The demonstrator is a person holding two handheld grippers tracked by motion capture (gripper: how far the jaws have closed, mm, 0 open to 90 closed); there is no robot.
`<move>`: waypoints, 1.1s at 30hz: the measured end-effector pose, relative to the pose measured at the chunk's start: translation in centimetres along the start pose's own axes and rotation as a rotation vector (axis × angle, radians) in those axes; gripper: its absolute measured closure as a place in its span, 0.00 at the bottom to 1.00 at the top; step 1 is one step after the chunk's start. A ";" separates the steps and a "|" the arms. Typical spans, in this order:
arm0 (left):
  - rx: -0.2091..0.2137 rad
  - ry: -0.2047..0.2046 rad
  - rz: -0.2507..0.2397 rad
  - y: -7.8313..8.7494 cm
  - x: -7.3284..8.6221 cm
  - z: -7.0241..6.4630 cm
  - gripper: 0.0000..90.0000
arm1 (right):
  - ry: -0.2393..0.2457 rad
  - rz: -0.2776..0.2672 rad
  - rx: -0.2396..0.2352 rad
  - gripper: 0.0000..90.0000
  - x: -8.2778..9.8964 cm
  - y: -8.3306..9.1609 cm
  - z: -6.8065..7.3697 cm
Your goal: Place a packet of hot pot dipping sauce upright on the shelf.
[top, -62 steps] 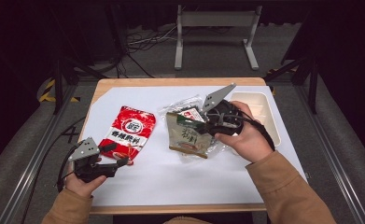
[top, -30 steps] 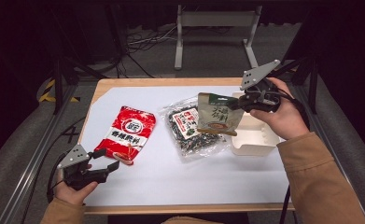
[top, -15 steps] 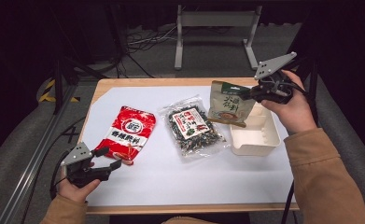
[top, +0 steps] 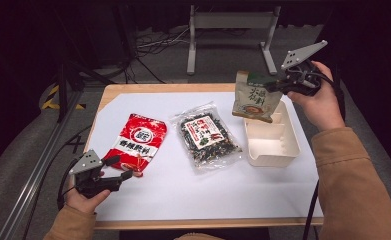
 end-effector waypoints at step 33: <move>0.002 0.001 0.009 -0.2 0.2 0.1 0.34 | -0.044 0.037 0.102 1.00 2.9 -0.4 -7.3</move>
Point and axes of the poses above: each handheld gripper's, and its own axes: y roughly backward along the jaws, x roughly out of its underside, z roughly to its left, the point moved 3 cm from there along -y, roughly forward along the jaws, and after that the axes turned 15 degrees about -x, right-handed, at the moved point
